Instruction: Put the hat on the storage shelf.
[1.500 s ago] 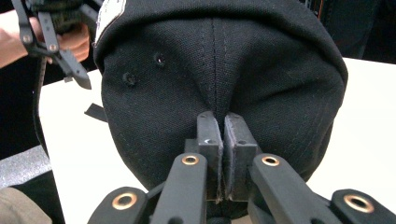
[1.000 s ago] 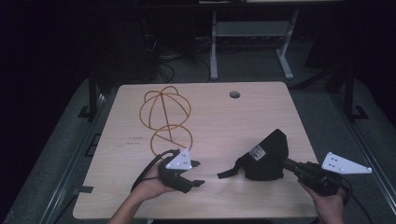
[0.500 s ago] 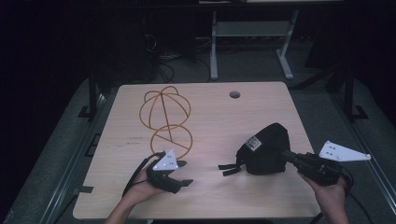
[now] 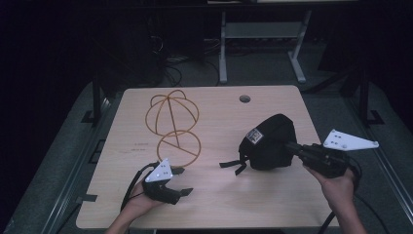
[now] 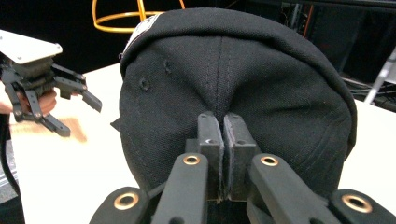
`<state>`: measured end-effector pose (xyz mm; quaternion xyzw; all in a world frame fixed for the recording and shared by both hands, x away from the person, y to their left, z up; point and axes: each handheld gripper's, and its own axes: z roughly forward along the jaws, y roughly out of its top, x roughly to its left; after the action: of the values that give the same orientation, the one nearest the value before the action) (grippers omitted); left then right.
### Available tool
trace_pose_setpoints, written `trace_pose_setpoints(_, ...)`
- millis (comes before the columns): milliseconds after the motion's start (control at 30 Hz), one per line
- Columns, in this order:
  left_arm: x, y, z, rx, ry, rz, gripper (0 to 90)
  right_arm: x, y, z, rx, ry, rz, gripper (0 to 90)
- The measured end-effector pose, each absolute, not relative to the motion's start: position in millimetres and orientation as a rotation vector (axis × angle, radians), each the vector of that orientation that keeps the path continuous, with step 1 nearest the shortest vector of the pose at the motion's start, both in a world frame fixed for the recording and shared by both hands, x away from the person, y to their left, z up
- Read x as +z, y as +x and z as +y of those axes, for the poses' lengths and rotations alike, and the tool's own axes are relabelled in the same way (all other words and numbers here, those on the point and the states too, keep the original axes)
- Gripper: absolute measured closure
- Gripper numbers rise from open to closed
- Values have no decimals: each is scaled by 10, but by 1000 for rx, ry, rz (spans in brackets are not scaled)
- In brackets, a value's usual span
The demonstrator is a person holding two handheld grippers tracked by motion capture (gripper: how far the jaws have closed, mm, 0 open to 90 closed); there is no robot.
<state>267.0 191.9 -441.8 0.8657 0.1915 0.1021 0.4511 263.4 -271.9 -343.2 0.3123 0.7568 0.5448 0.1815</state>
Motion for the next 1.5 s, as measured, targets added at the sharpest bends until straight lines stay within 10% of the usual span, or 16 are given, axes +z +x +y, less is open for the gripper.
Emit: trace_pose_setpoints(1500, -4482, 2688, 1969, 304, 2167, 481, 254, -2427, 3179, -2062, 1623, 669, 2205, 873)
